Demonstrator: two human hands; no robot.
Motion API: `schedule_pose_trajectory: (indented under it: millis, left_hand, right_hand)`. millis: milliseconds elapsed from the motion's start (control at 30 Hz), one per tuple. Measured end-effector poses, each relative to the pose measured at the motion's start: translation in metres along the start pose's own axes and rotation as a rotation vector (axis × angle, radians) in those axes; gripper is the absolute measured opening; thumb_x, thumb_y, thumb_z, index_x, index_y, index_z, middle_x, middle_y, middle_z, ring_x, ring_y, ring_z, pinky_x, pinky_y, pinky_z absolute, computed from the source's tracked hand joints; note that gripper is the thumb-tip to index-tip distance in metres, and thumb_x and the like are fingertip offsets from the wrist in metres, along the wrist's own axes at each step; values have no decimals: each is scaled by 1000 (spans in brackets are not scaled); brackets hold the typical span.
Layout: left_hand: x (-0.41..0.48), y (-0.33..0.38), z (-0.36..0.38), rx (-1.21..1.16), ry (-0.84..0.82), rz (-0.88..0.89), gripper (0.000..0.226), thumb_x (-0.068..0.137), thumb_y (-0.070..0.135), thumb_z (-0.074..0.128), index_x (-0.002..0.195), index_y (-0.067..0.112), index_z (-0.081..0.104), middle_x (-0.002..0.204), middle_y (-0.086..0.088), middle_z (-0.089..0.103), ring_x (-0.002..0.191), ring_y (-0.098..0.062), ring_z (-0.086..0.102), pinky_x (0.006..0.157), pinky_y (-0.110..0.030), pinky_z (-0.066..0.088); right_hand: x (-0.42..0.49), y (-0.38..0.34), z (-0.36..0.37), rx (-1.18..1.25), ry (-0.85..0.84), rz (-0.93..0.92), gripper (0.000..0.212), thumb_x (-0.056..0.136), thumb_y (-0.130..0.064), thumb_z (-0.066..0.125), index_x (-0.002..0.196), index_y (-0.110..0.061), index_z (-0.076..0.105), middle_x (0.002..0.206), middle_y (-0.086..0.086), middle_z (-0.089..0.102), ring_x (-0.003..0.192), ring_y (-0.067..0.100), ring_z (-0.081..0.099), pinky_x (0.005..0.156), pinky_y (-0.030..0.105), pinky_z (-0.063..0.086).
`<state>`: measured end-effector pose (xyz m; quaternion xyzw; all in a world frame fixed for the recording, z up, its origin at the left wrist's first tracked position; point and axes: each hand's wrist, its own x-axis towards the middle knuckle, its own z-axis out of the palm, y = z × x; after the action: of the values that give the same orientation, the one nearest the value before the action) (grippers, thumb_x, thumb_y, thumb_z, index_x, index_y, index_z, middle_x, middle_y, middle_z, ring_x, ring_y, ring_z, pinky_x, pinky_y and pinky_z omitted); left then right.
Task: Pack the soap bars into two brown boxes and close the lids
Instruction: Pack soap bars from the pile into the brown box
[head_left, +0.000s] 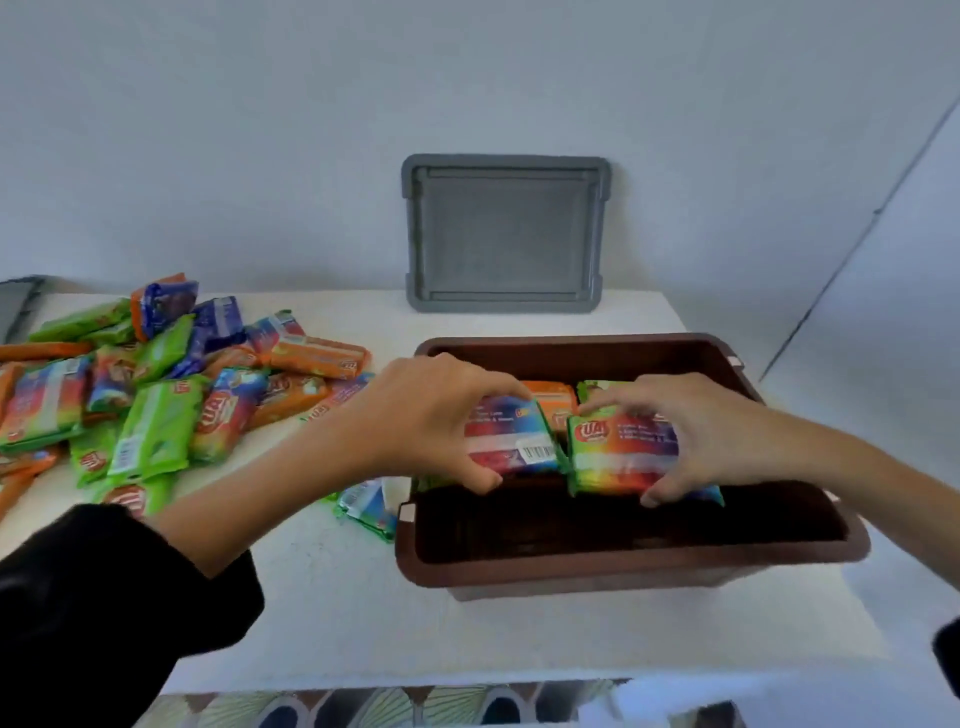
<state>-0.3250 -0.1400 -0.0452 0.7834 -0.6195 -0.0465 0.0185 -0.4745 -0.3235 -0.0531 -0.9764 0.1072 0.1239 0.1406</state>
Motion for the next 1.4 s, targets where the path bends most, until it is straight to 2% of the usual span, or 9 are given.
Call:
schedule_pose_trajectory:
  millis: [100, 200, 300, 400, 667, 833, 1067, 1300, 1400]
  left_hand:
    - [7, 10, 7, 294, 52, 5, 68, 73, 59, 58, 132, 34, 38, 115, 10, 58, 98, -11, 55, 65, -24, 32]
    - [12, 23, 10, 239, 3, 49, 63, 60, 59, 63, 117, 32, 54, 96, 8, 66, 80, -13, 63, 53, -26, 33]
    - [29, 31, 30, 117, -155, 82, 71, 72, 55, 62, 133, 39, 30, 123, 13, 52, 105, -10, 52, 67, -24, 33]
    - [43, 38, 45, 132, -208, 89, 79, 73, 49, 65, 137, 35, 21, 128, 10, 45, 107, -13, 50, 77, -28, 42]
    - [48, 50, 71, 214, -356, 71, 82, 78, 40, 67, 139, 16, 17, 132, -1, 42, 116, -21, 48, 73, -28, 33]
    - [48, 52, 76, 285, -405, 61, 70, 77, 37, 69, 129, 10, 30, 125, -7, 48, 110, -24, 52, 69, -29, 30]
    - [49, 52, 80, 323, -402, 128, 75, 81, 35, 66, 137, 6, 27, 128, -10, 46, 112, -26, 50, 82, -35, 44]
    - [48, 49, 82, 323, -380, 129, 67, 81, 35, 65, 135, 8, 35, 128, -10, 44, 109, -28, 52, 71, -35, 39]
    - [49, 50, 80, 353, -385, 146, 62, 83, 36, 63, 133, 10, 39, 128, -10, 46, 111, -28, 52, 77, -36, 44]
  right_hand:
    - [-3, 10, 13, -170, -54, -51, 86, 66, -43, 77, 133, -50, 24, 134, -18, 37, 123, 6, 37, 98, 25, 40]
    - [-5, 17, 19, -262, -79, -80, 87, 71, -49, 70, 137, -49, 13, 137, -17, 30, 124, 7, 35, 97, 25, 42]
    - [-3, 23, 27, -324, -107, -117, 87, 75, -52, 64, 140, -45, 8, 140, -16, 26, 125, 8, 35, 95, 24, 39]
    - [5, 25, 39, -417, -163, -135, 88, 78, -46, 63, 144, -35, 6, 140, -8, 29, 124, 15, 41, 92, 29, 41]
    - [17, 25, 53, -473, -253, -164, 78, 80, -34, 65, 142, -21, 20, 135, 2, 38, 117, 25, 49, 87, 37, 45]
    - [19, 26, 55, -521, -283, -190, 75, 81, -33, 64, 142, -18, 22, 133, 3, 42, 115, 25, 51, 85, 37, 45]
    - [21, 23, 55, -571, -307, -227, 68, 83, -36, 62, 139, -15, 29, 130, 4, 45, 115, 24, 50, 83, 36, 45]
    - [23, 25, 58, -567, -262, -227, 60, 82, -33, 62, 133, -15, 37, 124, 4, 50, 110, 26, 54, 80, 36, 45]
    - [22, 26, 60, -567, -234, -224, 58, 82, -33, 62, 132, -16, 40, 123, 4, 51, 109, 26, 55, 78, 36, 45]
